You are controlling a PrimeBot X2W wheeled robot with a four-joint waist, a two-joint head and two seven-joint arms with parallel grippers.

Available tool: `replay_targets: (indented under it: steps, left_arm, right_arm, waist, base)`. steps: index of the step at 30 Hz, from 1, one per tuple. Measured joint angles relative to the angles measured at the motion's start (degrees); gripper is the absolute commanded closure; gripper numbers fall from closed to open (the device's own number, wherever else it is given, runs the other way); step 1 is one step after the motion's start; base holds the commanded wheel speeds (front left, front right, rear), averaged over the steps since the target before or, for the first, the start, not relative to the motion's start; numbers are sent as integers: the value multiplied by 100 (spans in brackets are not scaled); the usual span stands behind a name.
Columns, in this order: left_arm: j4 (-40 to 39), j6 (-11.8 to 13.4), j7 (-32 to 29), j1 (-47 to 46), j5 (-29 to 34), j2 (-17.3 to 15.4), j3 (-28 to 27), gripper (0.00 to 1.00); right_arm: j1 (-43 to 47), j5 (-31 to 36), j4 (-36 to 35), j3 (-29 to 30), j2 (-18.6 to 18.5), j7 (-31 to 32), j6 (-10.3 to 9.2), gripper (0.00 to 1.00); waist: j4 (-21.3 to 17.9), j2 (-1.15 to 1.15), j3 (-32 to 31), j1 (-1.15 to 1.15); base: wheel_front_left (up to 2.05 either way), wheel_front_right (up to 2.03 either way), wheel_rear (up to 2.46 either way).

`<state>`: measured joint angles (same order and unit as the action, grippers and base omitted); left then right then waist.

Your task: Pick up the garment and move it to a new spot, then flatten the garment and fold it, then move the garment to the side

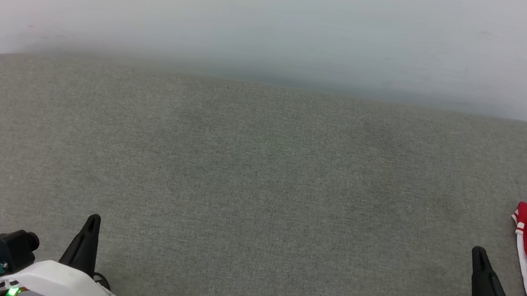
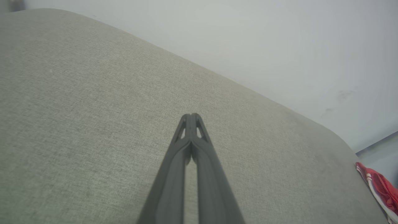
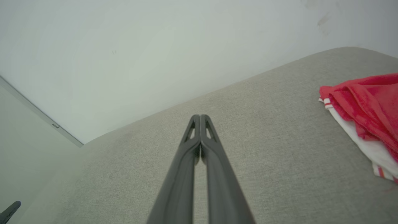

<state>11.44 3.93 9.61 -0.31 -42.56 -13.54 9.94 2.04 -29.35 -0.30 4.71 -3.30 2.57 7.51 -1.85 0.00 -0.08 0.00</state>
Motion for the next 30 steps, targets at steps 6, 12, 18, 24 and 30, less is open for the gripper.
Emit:
replay_targets:
  steps: [6, 12, 18, 24, 30]
  left_arm:
    - [22, -94, -142, -32, -444, 100, -141, 100]
    - [41, -193, -266, -94, -860, 172, -280, 100]
    - [66, -280, -392, -120, -1243, 256, -398, 100]
    - [79, -354, -499, -151, -1602, 331, -510, 100]
    - [98, -443, -603, -217, -1944, 391, -630, 100]
  right_arm:
    - [-67, -542, 124, 11, 2, 36, 0, 100]
    - [-101, -1073, 245, 26, 7, 59, -1, 100]
    - [-201, -1546, 352, 37, 9, 99, -1, 100]
    - [-220, -1997, 457, 51, 11, 111, -1, 100]
    - [-297, -2434, 558, 62, 13, 152, -1, 100]
  waist:
    - [11, 0, 2, 0]
    - [21, 0, 3, 0]
    - [32, 0, 4, 0]
    - [42, 0, 6, 0]
    - [53, 0, 8, 0]
  base:
    - [0, 0, 0]
    - [0, 0, 0]
    - [0, 0, 0]
    - [0, 0, 0]
    - [0, 0, 0]
